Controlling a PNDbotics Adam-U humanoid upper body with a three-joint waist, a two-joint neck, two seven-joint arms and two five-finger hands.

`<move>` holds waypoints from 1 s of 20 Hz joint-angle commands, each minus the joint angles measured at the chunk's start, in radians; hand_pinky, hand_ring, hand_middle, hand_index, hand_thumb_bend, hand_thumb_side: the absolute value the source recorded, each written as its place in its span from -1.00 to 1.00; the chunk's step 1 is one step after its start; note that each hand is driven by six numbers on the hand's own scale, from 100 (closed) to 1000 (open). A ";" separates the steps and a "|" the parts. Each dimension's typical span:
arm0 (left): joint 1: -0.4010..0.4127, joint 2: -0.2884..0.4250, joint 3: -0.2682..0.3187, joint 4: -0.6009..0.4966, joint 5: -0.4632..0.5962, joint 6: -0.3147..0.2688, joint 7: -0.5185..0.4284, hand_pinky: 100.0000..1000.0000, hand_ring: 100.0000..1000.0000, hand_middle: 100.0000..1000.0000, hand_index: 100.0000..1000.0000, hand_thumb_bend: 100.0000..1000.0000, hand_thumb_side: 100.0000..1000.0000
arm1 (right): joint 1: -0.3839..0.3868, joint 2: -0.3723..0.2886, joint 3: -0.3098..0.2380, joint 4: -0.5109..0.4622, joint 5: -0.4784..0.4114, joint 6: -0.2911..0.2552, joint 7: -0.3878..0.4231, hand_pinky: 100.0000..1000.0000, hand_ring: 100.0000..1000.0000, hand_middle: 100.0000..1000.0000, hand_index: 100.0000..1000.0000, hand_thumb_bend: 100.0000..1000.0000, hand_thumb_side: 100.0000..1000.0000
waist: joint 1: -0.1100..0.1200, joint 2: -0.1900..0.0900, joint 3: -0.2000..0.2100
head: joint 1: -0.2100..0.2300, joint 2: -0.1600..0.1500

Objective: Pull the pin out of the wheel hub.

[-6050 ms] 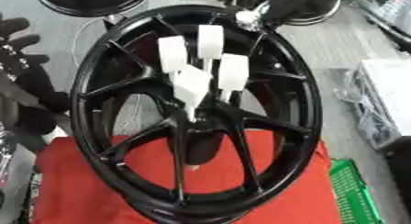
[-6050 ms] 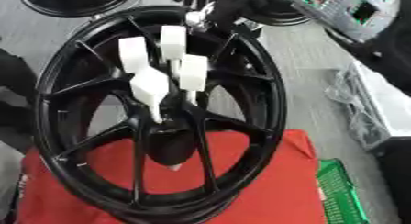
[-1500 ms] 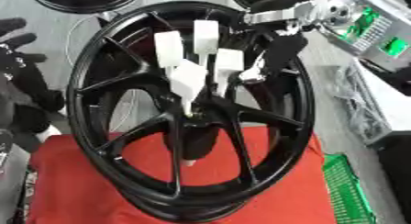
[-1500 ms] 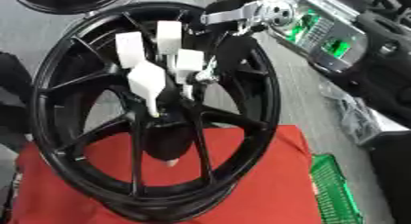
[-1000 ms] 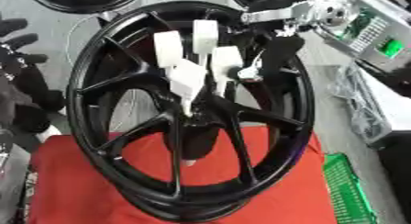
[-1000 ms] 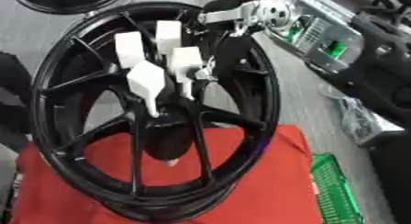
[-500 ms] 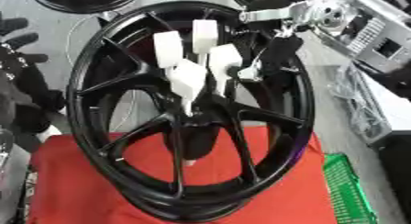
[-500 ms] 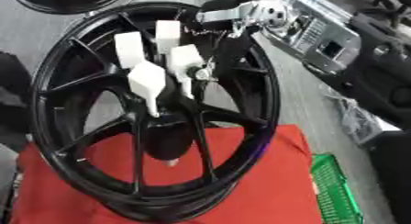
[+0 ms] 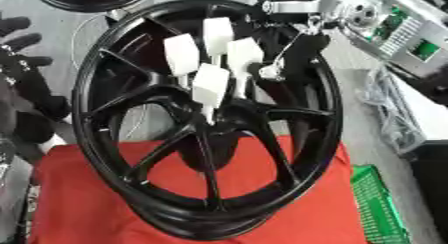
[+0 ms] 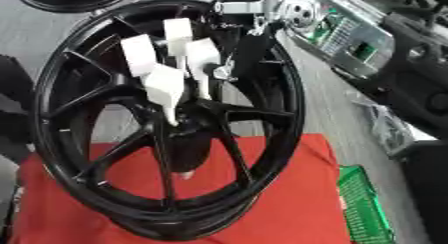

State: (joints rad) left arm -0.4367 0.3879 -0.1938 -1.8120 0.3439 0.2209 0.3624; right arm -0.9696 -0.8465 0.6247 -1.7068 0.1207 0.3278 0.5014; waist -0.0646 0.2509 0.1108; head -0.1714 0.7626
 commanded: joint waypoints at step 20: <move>0.013 0.035 0.062 -0.024 -0.001 -0.026 0.050 0.21 0.53 0.49 0.28 -0.91 0.51 | 0.365 -0.321 -0.465 0.028 -0.172 0.010 -0.290 0.17 -0.21 -0.69 -0.24 -1.00 -1.00 | 0.026 -0.011 -0.101 | 0.172 -0.034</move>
State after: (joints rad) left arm -0.4167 0.3964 -0.1480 -1.8161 0.3437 0.1986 0.4029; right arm -0.5975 -1.1377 0.2105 -1.7066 -0.0562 0.3289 0.2337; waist -0.0389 0.2544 0.0060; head -0.0184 0.7426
